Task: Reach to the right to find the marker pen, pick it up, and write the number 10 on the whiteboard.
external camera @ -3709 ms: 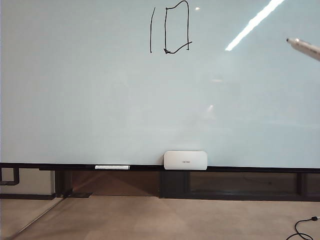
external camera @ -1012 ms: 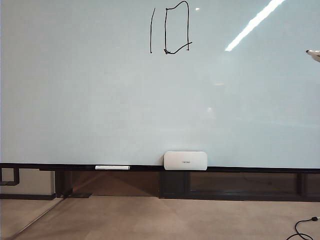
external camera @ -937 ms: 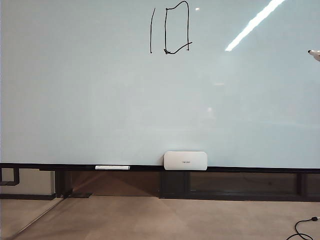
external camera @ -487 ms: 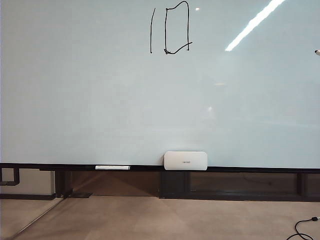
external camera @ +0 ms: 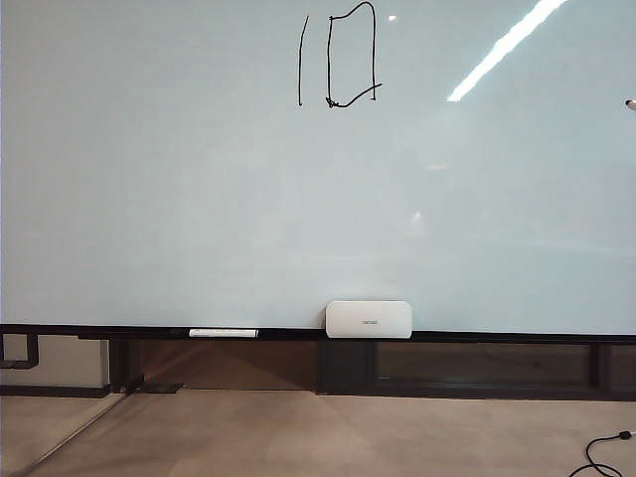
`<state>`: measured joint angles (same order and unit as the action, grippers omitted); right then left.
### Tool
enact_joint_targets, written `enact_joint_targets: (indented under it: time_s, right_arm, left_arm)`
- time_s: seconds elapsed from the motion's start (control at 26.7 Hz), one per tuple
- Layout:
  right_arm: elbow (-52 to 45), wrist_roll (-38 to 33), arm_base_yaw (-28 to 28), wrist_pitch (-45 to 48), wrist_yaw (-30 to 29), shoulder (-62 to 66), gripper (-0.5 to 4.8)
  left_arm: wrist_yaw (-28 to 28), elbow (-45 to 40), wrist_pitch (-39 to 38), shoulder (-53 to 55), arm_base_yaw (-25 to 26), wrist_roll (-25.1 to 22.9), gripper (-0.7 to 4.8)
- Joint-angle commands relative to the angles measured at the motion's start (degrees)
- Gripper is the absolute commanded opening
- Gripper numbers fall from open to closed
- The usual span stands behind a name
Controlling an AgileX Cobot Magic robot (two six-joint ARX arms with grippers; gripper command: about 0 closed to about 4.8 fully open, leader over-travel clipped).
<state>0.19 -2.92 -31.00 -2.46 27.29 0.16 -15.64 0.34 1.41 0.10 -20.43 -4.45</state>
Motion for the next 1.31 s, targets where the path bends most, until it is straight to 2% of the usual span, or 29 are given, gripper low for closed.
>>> enact_joint_targets:
  time_s: [0.04, 0.79, 1.01, 1.31]
  right_arm:
    - [0.02, 0.17, -0.02, 0.94, 0.22, 0.07, -0.01]
    - [0.02, 0.15, 0.79, 0.96, -0.15, 0.04, -0.01]
    - [0.02, 0.15, 7.21, 0.96, -0.37, 0.04, -0.01]
    - [0.02, 0.15, 20.79, 0.94, -0.33, 0.04, -0.01]
  left_arm:
    - [0.02, 0.17, 0.37, 0.02, 0.09, 0.0, -0.06]
    - [0.02, 0.17, 0.35, 0.02, 0.11, 0.0, -0.06]
    - [0.02, 0.17, 0.37, 0.02, 0.13, 0.0, -0.06]
    - [0.35, 0.17, 0.37, 0.02, 2.58, 0.0, -0.06]
